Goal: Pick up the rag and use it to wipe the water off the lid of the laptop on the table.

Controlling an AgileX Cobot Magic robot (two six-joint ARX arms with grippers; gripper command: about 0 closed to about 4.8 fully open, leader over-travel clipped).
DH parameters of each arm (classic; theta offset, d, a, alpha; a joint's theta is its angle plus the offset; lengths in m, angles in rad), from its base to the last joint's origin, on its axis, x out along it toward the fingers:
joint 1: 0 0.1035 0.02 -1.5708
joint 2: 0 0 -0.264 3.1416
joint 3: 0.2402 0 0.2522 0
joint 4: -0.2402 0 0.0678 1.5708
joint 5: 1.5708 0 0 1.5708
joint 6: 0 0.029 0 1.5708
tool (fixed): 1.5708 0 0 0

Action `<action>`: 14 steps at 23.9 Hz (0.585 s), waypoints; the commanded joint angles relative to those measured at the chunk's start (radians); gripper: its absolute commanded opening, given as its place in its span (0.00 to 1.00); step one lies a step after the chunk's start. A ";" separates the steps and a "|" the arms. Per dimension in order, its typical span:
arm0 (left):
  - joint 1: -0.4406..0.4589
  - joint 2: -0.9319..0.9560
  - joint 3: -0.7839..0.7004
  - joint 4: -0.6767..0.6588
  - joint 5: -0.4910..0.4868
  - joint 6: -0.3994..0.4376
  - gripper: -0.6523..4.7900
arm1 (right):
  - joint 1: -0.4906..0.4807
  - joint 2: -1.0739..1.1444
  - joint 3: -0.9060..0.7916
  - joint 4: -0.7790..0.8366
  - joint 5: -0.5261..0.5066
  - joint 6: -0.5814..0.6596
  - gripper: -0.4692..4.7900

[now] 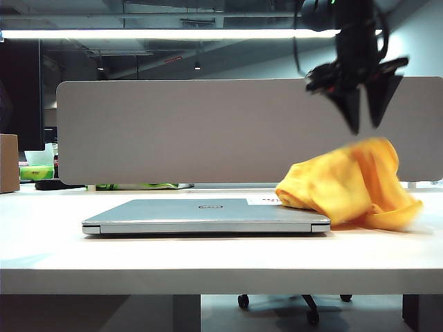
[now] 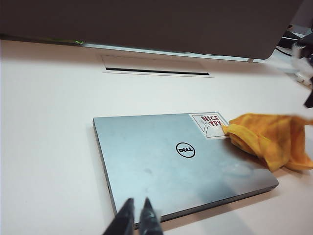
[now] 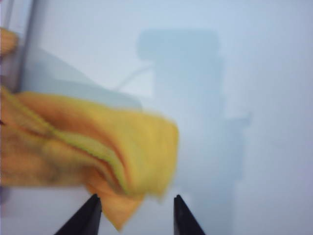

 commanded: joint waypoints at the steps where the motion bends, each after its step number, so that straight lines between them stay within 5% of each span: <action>1: 0.002 -0.002 0.007 0.012 -0.003 -0.002 0.16 | -0.014 -0.049 0.003 -0.014 0.036 0.005 0.74; 3: 0.002 -0.002 0.007 0.013 -0.003 -0.002 0.16 | -0.016 -0.070 0.003 -0.019 0.044 0.005 0.87; 4: 0.002 -0.002 0.007 0.013 -0.004 -0.002 0.16 | -0.018 -0.084 0.003 -0.027 0.050 -0.001 0.86; 5: 0.002 -0.002 0.007 0.014 -0.022 -0.002 0.16 | -0.026 -0.112 0.003 -0.035 0.049 -0.012 0.63; 6: 0.002 -0.002 0.007 0.014 -0.037 -0.002 0.16 | -0.036 -0.152 0.003 -0.023 -0.005 -0.035 0.21; 7: 0.002 -0.002 0.007 0.014 -0.041 -0.003 0.16 | -0.045 -0.172 0.003 -0.010 -0.037 -0.044 0.07; 14: 0.002 -0.002 0.007 0.016 -0.041 -0.002 0.16 | -0.066 -0.369 0.000 0.200 -0.171 -0.059 0.09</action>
